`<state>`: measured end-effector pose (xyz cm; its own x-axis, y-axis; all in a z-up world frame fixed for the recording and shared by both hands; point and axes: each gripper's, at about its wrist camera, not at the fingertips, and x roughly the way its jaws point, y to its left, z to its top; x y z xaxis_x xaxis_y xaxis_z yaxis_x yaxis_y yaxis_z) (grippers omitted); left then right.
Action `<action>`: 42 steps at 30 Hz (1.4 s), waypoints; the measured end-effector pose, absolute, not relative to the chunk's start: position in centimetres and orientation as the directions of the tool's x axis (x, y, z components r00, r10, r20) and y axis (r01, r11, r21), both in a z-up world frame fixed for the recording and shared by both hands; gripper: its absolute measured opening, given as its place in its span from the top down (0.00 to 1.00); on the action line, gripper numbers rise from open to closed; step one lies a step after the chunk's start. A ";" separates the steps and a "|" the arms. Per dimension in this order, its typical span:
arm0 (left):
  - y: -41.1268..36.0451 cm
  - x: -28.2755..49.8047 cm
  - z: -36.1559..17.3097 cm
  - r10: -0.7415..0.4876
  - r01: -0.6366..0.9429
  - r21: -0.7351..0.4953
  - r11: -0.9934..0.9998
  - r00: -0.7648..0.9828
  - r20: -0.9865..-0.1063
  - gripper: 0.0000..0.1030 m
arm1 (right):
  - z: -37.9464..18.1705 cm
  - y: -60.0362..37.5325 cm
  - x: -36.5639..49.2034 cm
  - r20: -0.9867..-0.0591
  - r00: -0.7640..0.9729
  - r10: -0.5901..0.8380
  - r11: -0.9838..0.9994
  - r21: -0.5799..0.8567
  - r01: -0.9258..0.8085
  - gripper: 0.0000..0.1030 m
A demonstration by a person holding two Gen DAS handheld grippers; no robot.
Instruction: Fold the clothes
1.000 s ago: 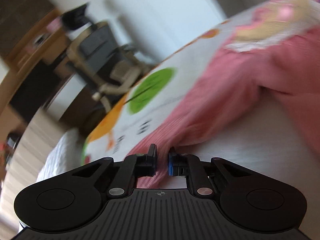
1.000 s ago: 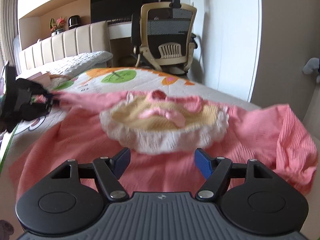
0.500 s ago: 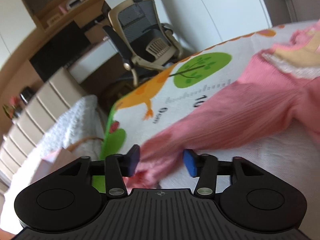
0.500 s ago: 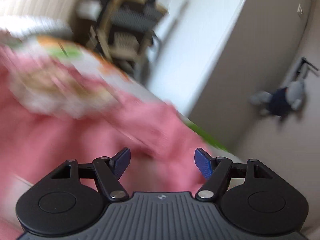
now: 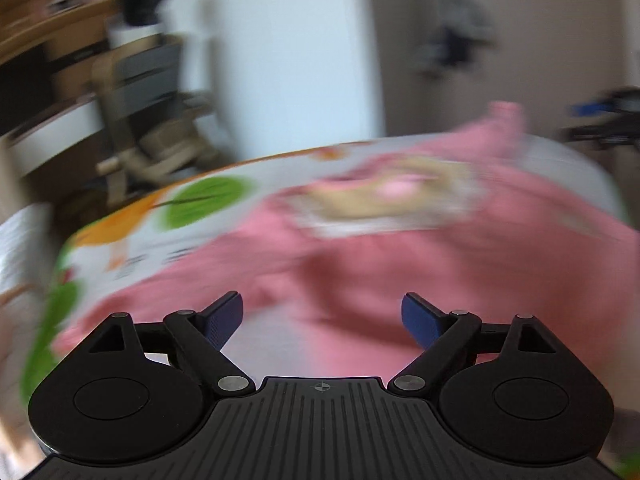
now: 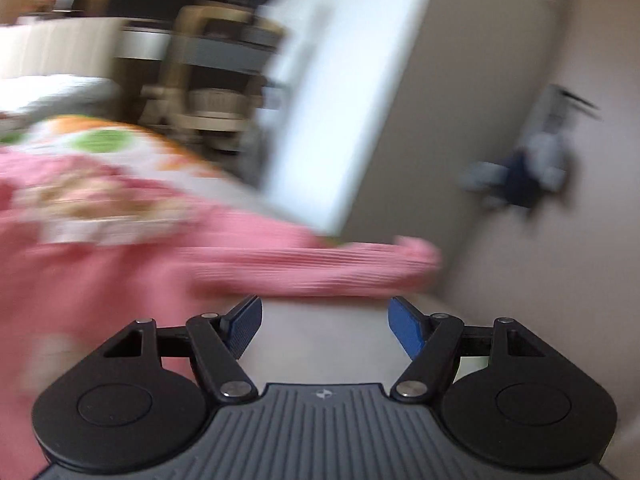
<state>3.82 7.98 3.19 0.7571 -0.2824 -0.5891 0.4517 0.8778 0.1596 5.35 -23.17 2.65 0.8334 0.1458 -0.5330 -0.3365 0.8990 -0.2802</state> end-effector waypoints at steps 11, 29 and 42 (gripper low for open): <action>0.4 -4.5 0.8 -0.402 0.655 0.233 0.718 0.665 -0.630 0.09 | -0.1 -12.5 -4.2 -0.705 0.427 0.566 0.633 0.040 -0.773 0.49; -5.9 0.5 -0.2 -0.306 0.589 0.445 0.674 0.771 -0.558 0.22 | 5.2 -17.0 -4.4 -0.529 0.661 0.532 0.747 -0.074 -0.661 0.98; -0.6 6.8 9.2 -0.300 0.411 0.218 0.885 0.862 -0.408 0.94 | 6.6 -16.6 -5.9 -0.424 0.621 0.659 0.677 -0.027 -0.736 0.83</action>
